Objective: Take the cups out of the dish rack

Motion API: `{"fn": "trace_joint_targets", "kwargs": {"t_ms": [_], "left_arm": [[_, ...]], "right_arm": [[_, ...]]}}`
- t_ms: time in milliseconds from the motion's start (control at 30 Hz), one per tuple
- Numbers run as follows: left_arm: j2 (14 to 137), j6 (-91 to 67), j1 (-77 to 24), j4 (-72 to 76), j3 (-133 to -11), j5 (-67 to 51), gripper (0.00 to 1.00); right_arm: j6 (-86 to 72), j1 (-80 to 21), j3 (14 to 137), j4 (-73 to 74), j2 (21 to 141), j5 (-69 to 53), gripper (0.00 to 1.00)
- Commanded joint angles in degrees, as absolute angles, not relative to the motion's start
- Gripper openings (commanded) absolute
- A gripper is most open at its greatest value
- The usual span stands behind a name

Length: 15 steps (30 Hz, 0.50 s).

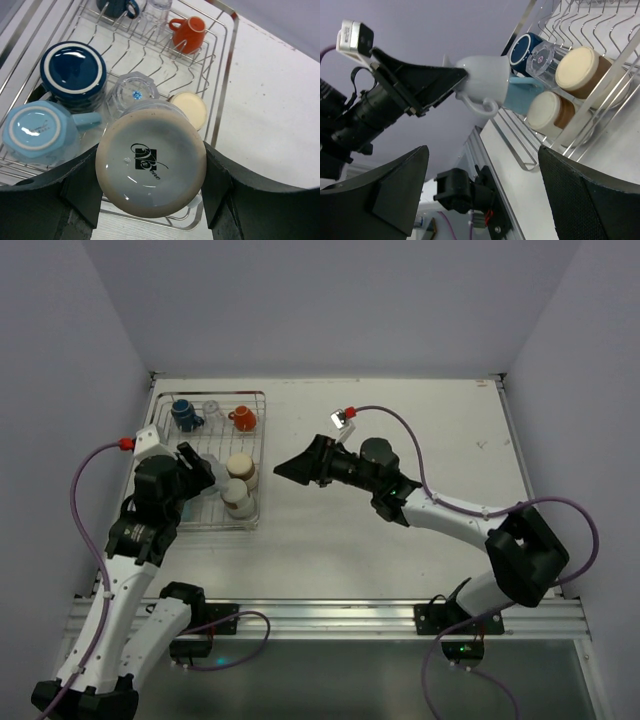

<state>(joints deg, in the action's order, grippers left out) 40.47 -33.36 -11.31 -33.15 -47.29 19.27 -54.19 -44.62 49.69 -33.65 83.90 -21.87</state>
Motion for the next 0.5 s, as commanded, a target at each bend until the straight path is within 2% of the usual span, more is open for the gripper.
{"fn": "trace_joint_targets", "kwargs": {"t_ms": [0,100,467], "left_arm": [[39.03,-33.83,-11.25,-27.34,-51.5,12.85,0.03],[38.32,-35.68,-11.25,-26.19,-51.33,9.59,0.02],[35.86,-40.95,-11.34,-21.89,-50.36,-2.17,0.01]], "right_arm": [[-60.02,-45.26,54.13,-41.83,87.88,-21.01,0.92],[-64.15,-46.4,55.28,-41.66,90.08,-17.24,0.87],[-70.66,-48.78,56.25,-44.99,94.57,-14.76,0.91]]}}
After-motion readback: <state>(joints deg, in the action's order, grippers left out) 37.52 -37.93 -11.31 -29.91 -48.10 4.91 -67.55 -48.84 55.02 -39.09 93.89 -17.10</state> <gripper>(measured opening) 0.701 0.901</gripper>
